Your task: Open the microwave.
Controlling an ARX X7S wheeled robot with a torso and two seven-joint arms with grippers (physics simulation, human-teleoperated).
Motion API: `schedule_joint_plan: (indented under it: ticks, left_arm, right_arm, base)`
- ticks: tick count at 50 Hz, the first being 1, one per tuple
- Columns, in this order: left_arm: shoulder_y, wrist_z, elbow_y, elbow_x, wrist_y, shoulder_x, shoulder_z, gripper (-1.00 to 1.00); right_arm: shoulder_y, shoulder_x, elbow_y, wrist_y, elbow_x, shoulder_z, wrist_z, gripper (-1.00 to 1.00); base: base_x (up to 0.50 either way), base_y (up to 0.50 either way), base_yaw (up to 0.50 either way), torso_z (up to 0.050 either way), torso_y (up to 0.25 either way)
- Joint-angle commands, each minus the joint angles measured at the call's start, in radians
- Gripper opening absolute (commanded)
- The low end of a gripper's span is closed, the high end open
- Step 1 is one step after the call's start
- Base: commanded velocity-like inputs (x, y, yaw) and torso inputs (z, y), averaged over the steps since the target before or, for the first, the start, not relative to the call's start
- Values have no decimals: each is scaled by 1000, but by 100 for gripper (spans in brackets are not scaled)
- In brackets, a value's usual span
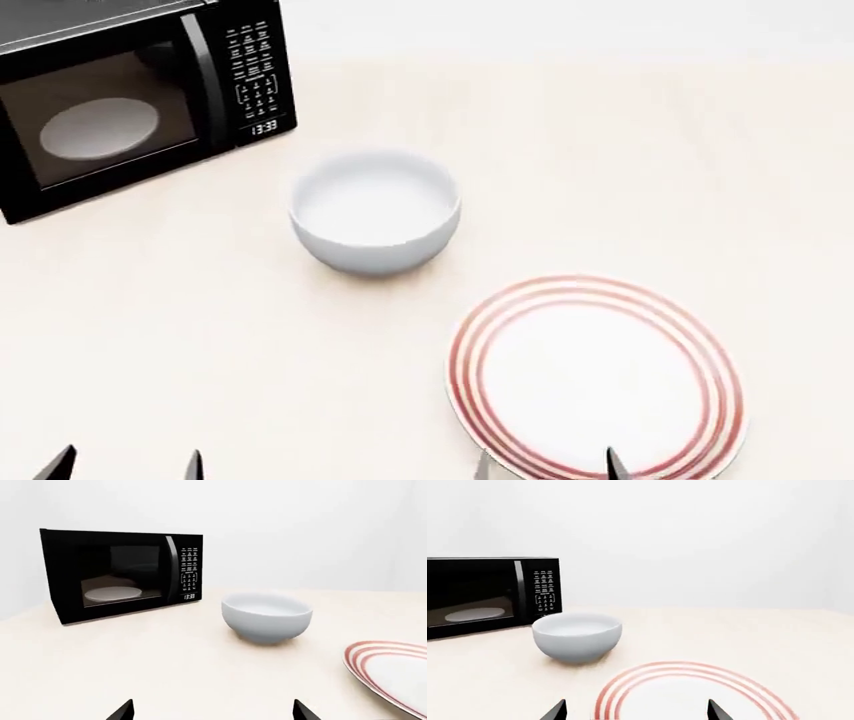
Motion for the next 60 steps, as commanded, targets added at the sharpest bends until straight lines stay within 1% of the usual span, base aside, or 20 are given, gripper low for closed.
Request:
schedule_joint_plan:
  ticks: [1,32,45,60]
  left_arm:
    - [-3,-12,-7,-14,2,-14,26,100]
    - [6,-43,7,-47,5,-51,67,100]
    - [4,-49,5,-61,6,-63,82,100]
    - [7,-63,13,-71,10,-77,91,100]
  right_arm:
    - [6,19,6,-4,2,-28,14,100]
    - [12,56,20,-39,59,-52,33,100]
    - [23,63,48,-54,76,-66,39,100]
    - [28,72,58,-58,87,-76,53,100]
  base:
    - [199,500,0,0,0]
    - [225,500,0,0,0]
    - [389,448,0,0,0]
    - [484,249,0,0,0]
